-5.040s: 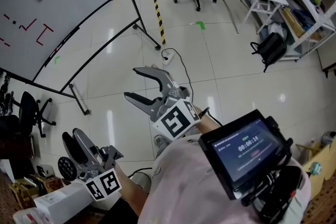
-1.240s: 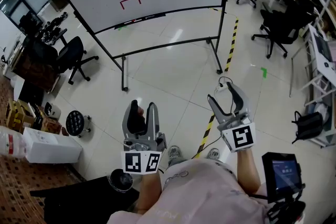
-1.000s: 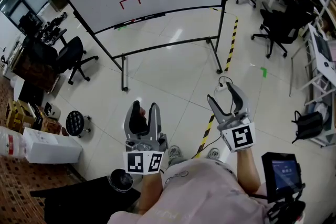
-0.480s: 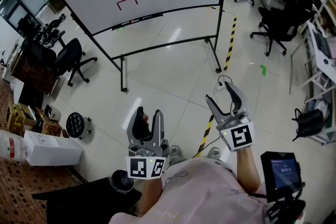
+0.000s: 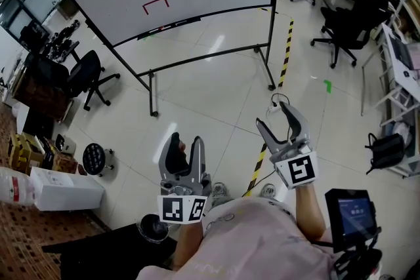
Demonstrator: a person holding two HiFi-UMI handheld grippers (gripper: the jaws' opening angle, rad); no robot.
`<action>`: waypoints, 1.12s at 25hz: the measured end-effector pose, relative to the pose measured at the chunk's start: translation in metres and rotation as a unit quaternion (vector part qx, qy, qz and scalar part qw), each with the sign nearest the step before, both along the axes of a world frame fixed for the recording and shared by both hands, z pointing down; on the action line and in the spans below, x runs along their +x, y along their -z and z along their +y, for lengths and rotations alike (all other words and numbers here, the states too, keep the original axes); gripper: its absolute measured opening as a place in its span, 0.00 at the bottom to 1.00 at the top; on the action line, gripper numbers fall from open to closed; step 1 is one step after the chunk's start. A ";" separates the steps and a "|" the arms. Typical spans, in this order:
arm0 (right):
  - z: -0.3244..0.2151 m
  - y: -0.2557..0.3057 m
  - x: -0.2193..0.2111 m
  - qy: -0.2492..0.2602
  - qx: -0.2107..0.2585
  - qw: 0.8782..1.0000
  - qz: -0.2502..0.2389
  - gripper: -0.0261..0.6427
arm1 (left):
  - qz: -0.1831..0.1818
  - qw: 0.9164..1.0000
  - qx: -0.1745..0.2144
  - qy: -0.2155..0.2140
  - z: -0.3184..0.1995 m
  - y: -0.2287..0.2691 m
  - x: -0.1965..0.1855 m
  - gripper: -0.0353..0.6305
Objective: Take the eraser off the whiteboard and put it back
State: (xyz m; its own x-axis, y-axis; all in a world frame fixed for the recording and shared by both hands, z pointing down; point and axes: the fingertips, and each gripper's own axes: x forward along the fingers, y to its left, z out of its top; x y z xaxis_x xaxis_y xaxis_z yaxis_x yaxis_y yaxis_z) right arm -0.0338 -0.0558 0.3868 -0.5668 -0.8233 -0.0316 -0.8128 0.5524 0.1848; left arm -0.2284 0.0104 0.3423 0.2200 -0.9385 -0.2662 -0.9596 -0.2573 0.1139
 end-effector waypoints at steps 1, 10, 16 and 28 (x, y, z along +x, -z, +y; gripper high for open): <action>0.000 0.000 0.000 -0.001 0.000 1.000 0.000 0.46 | 0.000 1.000 0.001 -0.001 0.000 0.000 0.000 0.37; -0.002 -0.003 0.003 -0.009 -0.007 1.000 0.010 0.45 | 0.002 1.000 0.004 -0.002 -0.002 0.005 -0.001 0.37; -0.013 -0.004 -0.004 -0.005 -0.011 1.000 0.017 0.45 | 0.008 1.000 0.014 0.009 -0.007 0.010 -0.009 0.37; -0.005 0.004 0.003 -0.004 0.018 1.000 0.024 0.46 | 0.006 1.000 0.013 -0.007 -0.003 0.012 0.005 0.37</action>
State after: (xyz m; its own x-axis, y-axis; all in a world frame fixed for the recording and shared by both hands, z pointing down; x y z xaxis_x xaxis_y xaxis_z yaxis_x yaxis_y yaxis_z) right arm -0.0306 -0.0604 0.3825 -0.5610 -0.8271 -0.0342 -0.8074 0.5376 0.2431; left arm -0.2236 0.0070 0.3303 0.2307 -0.9278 -0.2931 -0.9544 -0.2744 0.1175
